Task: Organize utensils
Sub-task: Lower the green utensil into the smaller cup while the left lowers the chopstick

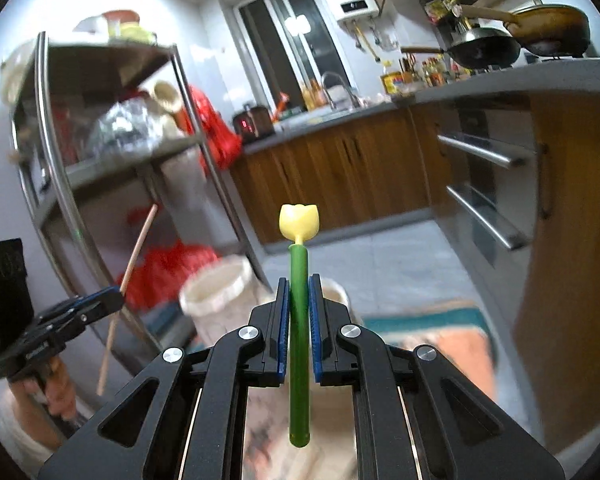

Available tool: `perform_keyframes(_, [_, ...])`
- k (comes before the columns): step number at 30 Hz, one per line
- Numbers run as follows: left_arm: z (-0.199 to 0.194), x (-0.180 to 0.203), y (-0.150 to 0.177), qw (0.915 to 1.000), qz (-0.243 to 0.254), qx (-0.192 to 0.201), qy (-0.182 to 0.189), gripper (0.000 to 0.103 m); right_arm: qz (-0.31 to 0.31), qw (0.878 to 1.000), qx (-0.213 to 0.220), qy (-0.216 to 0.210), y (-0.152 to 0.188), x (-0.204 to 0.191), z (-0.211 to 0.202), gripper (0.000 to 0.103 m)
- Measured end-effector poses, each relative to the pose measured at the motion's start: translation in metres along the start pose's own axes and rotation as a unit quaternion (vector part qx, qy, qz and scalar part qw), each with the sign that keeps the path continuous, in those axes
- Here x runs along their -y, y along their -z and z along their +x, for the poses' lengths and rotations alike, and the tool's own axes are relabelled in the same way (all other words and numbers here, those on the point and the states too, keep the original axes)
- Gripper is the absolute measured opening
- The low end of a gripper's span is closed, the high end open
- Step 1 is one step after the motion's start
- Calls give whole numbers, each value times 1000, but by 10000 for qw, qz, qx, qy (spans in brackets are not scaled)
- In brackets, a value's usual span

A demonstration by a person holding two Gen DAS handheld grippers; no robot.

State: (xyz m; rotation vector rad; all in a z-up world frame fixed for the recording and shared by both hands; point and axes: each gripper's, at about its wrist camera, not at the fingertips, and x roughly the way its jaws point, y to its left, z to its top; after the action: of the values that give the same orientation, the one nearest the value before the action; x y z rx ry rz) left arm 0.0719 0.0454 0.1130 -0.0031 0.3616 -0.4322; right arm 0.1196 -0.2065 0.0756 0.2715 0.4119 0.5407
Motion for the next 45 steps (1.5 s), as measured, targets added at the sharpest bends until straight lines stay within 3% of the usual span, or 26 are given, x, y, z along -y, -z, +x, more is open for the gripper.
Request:
perform_keyframes(7, [51,-6,-47,9988,-108,482,-60,6,242,9991,329,-64,-20,3,45,11])
perform_keyframes(13, [95,-18,-54,9967,-314,644,-375,6,274,9990,329,161,-14,11,77,11])
perform_keyframes(18, [112,-19,-45,9934,-202,837,-759,6,133,9989,344,302,-3,12,91,11])
perform_keyframes(27, [85,-23,-11,9953,-232,656,-669,6,-116,9989,60,446,14,10,82,11])
perform_keyframes(34, [69,-16,12,9952,-83,418,-876,6,-306,9976,37,618,27,1,61,11])
perform_keyframes(45, [63,-18,17,9947,-111,332,-965,6,-559,9943,-128,899,39,-3,61,11])
